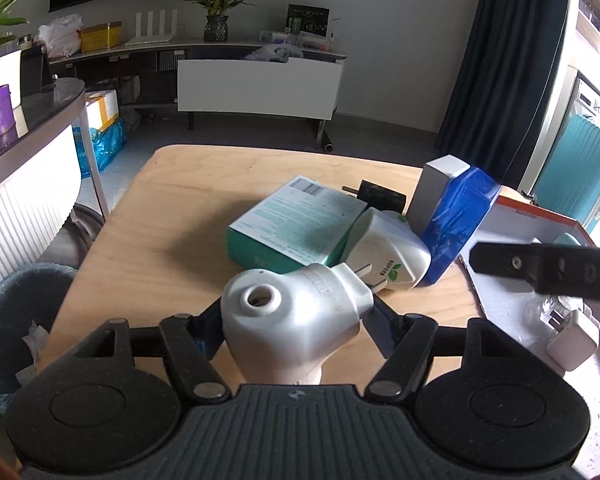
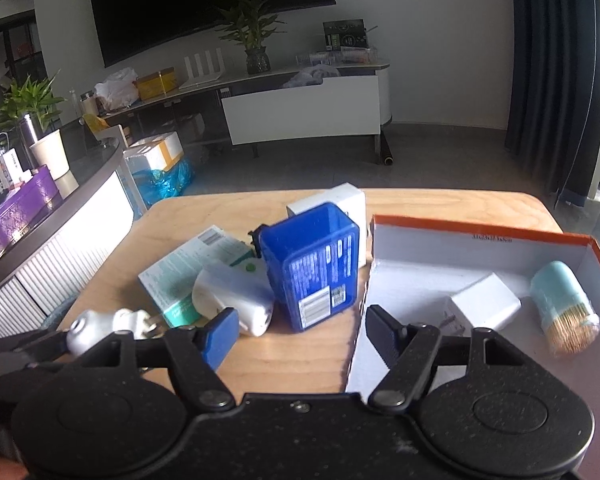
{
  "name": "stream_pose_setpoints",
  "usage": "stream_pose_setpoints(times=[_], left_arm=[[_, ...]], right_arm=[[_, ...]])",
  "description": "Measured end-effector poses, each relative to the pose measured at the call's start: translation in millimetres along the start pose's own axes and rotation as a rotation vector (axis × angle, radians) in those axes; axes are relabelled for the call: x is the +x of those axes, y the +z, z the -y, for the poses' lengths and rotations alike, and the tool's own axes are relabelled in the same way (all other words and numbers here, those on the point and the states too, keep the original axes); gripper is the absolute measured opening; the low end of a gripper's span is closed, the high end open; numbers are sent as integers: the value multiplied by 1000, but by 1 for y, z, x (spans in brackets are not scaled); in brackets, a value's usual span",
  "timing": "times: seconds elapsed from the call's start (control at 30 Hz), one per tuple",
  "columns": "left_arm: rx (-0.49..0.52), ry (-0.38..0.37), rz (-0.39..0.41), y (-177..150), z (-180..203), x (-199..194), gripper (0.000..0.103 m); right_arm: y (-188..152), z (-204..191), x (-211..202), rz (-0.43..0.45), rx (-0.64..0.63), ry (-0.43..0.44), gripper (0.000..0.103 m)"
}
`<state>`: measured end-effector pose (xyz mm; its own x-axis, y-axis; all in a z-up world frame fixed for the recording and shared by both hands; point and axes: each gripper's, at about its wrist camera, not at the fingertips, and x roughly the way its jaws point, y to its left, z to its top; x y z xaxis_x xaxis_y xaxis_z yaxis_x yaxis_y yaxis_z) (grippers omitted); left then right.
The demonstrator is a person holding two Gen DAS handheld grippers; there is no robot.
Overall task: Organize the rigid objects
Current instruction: 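Grasp the blue plastic box with the right gripper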
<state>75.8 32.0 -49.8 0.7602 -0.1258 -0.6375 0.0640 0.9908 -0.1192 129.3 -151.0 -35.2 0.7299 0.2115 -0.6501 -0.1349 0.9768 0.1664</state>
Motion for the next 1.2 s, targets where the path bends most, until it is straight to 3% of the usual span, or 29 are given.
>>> stream_pose_setpoints(times=[0.37,0.63,0.73,0.9,1.2], left_arm=[[-33,-8,29,4,-12,-3,72],[-49,-4,19,4,-15,3,72],[-58,4,18,6,-17,5,72],[-59,6,17,7,-17,4,71],[-59,15,49,14,-13,-16,71]], right_arm=[[32,2,36,-11,-168,46,92],[36,11,60,-28,-160,116,92],[35,10,62,-23,-145,114,79],[32,9,54,-19,-115,85,78],[29,-6,4,50,-90,56,78]])
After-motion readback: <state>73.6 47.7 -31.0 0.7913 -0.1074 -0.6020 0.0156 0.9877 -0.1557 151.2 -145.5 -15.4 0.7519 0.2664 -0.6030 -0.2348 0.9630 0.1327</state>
